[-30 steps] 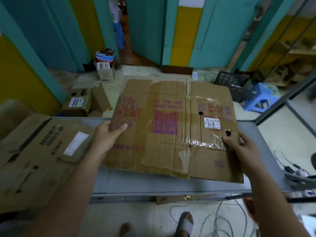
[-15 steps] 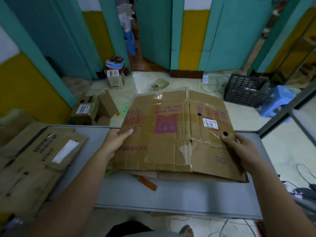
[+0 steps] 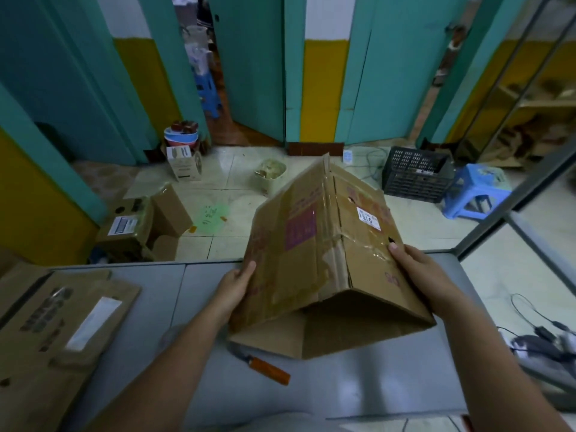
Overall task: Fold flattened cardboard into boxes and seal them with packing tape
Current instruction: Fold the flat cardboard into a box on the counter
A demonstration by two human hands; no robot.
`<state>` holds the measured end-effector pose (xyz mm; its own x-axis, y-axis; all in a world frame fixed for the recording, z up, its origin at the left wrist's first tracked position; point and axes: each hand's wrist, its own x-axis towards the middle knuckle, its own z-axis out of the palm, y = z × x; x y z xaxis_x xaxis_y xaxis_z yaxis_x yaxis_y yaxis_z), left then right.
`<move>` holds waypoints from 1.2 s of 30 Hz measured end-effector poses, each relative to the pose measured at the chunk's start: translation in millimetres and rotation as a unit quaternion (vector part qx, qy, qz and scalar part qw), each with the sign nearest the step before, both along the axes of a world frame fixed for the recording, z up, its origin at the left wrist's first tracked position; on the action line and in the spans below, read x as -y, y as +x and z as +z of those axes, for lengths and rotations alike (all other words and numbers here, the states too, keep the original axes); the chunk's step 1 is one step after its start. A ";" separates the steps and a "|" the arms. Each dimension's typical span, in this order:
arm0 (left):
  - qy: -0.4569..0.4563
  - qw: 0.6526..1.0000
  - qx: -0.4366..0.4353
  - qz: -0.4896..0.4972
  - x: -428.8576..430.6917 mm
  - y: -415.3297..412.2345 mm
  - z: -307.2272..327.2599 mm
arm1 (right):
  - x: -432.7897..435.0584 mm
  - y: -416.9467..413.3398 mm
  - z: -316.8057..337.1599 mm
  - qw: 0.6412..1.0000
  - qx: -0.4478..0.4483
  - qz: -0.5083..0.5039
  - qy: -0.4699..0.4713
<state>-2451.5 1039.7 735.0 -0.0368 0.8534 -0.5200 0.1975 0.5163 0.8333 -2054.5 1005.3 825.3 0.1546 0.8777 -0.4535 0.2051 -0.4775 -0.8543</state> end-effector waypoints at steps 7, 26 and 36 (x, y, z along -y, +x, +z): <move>0.032 0.998 0.029 -0.043 -8.4 -23.6 -7.6 | 25.2 8.8 -34.9 0.996 0.040 -0.085 -0.002; 0.144 0.947 0.281 -0.058 29.5 -45.7 48.8 | 68.6 24.0 -33.4 0.996 0.090 0.008 -0.003; 0.223 0.972 0.037 0.055 18.8 -28.3 77.5 | 78.8 33.7 15.2 0.986 0.021 0.131 0.100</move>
<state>-2479.8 1020.8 812.4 -0.1174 0.9877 -0.1029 0.0923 0.1141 0.9892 -2020.8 926.5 840.4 -0.0736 0.9616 -0.2643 0.3360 -0.2257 -0.9144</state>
